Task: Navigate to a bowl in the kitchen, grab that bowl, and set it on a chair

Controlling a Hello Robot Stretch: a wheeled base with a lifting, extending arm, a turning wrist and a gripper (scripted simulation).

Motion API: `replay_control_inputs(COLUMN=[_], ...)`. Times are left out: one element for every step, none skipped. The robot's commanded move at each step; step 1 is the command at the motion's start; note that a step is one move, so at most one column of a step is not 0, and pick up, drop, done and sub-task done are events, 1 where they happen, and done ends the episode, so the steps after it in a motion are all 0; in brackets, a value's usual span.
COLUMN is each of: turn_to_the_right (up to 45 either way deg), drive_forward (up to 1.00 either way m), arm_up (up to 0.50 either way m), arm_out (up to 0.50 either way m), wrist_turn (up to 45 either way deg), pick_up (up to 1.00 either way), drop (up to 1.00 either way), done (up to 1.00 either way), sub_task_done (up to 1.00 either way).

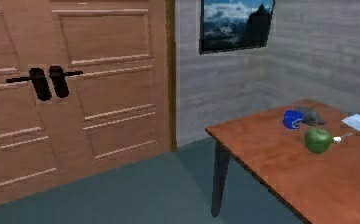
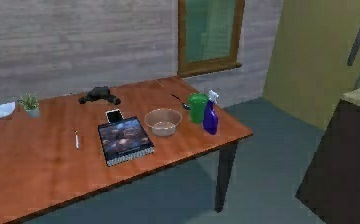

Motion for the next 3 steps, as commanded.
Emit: replay_control_inputs(turn_to_the_right=[45.0, 45.0, 21.0], drive_forward=[0.0, 0.0, 0.0], arm_up=[0.0, 0.0, 0.0], arm_out=[0.0, 0.0, 0.0], wrist_turn=[0.0, 0.0, 0.0], pick_up=[0.0, 0.0, 0.0], drop=[0.0, 0.0, 0.0], done=[0.0, 0.0, 0.0], sub_task_done=[0.0, 0.0, 0.0])
